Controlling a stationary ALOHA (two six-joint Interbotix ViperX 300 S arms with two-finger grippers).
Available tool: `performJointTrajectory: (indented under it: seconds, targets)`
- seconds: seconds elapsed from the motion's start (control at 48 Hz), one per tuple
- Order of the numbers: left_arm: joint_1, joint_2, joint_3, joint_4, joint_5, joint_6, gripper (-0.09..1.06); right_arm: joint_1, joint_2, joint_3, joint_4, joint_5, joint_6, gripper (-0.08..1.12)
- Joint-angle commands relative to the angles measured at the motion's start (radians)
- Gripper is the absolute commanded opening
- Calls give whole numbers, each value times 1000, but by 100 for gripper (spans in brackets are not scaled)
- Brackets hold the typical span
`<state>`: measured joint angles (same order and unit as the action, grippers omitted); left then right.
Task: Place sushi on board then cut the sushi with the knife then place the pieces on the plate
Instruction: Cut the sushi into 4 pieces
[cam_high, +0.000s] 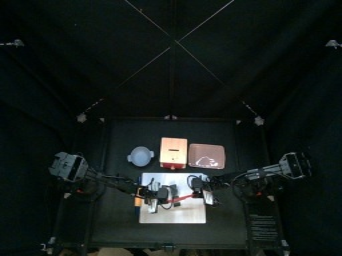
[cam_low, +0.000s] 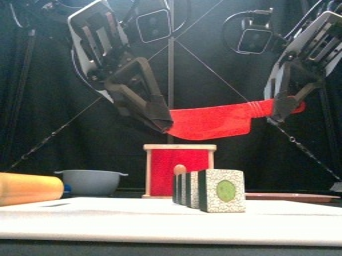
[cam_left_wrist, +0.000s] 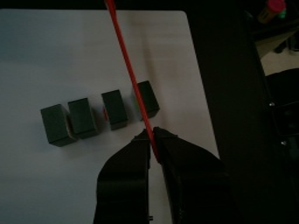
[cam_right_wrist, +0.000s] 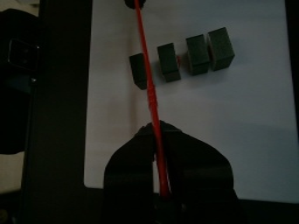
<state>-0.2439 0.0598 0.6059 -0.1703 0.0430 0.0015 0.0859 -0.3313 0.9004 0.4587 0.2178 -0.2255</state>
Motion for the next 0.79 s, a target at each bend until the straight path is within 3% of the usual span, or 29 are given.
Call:
performJointTrajectory:
  seconds: [0.021,0.25,0.583,0.792]
  targets:
    - [5,-29,-37,18,3,3,48,-18,-32,-9,5,0,6,14]
    - [31,-31,-54,32,11,3,52,-18,-32,-12,-2,3,6,14]
    - [41,-31,-63,0,37,-3,81,-18,-32,-12,-5,3,5,14]
    - [57,-40,-60,-3,41,-3,90,-23,-41,0,0,6,6,14]
